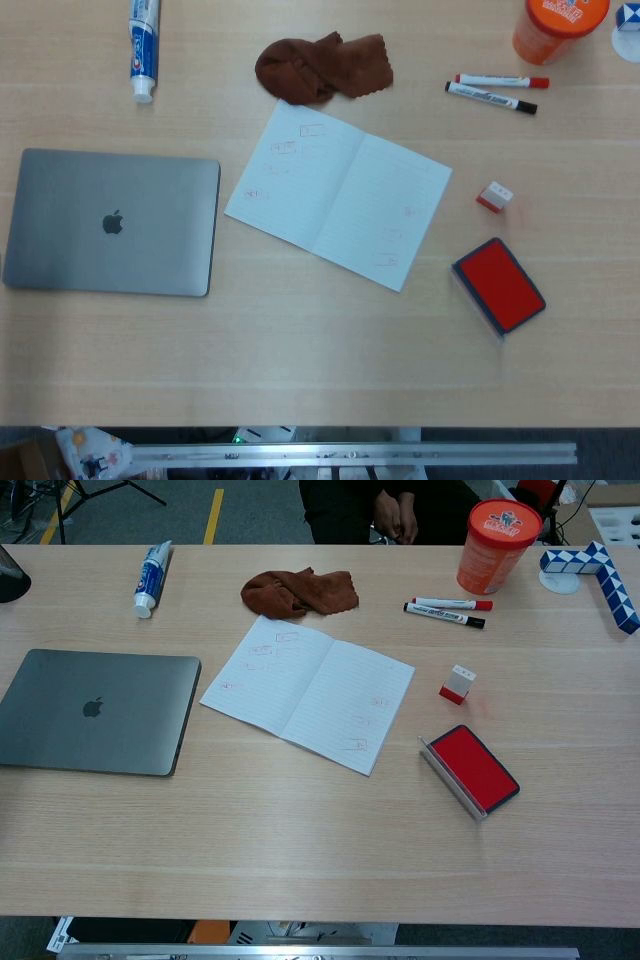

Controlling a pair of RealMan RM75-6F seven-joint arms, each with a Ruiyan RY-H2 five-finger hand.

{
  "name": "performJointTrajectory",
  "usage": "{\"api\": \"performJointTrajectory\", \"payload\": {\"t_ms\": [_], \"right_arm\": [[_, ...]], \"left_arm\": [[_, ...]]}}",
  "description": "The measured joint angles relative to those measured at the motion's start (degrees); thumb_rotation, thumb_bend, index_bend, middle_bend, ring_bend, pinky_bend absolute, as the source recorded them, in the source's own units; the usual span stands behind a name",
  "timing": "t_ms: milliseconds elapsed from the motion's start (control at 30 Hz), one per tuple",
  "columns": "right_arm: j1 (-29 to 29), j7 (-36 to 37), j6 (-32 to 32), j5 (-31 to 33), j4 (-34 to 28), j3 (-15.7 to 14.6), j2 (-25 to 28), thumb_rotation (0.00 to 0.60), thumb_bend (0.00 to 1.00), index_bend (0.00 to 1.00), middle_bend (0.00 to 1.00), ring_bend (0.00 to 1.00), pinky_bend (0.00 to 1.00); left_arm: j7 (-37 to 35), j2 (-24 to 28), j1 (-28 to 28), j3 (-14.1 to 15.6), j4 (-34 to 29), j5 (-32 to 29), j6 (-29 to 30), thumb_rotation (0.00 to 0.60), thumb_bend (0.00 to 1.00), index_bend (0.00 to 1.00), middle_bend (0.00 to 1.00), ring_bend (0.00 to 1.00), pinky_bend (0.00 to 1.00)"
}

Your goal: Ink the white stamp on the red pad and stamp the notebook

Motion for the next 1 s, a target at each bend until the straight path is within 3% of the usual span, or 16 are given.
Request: {"api": "performJointTrajectory", "payload": {"t_ms": [400,533,733,1000], "right_arm": [[1.11,0.00,-1.87,0.39,-0.71,0.40,0.68,0.600,0.18,0.21,0.31,0.18,0.29],[2.66,-1.20,-3.88,0.63,-2.29,0.99,1.40,0.600,0.18,0.26,0.35,0.20,0.33],[6.48,-4.44,-9.26,1.46,-4.99,2.00,2.08,0.600,0.18,0.34,0.36,0.21,0.35],[12.66,-9.19,-18.21,6.61,-4.90,3.76,-1.23,0.600,0.18,0.35,0.36,0.21,0.35]], "left_arm": [[0.66,0.05,-0.24,0.03,-0.34,0.68,0.01,0.600,0.26,0.00,0.00,0.00,0.05],[0.64,0.24,-0.33,0.10,-0.43,1.07,-0.01,0.600,0.26,0.00,0.00,0.00,0.05],[0.44,0.61,-0.16,0.45,-0.41,1.75,0.34,0.600,0.26,0.00,0.00,0.00,0.05],[0.25,0.96,-0.31,0.52,-0.72,2.65,0.58,0.600,0.26,0.00,0.00,0.00,0.05]]}}
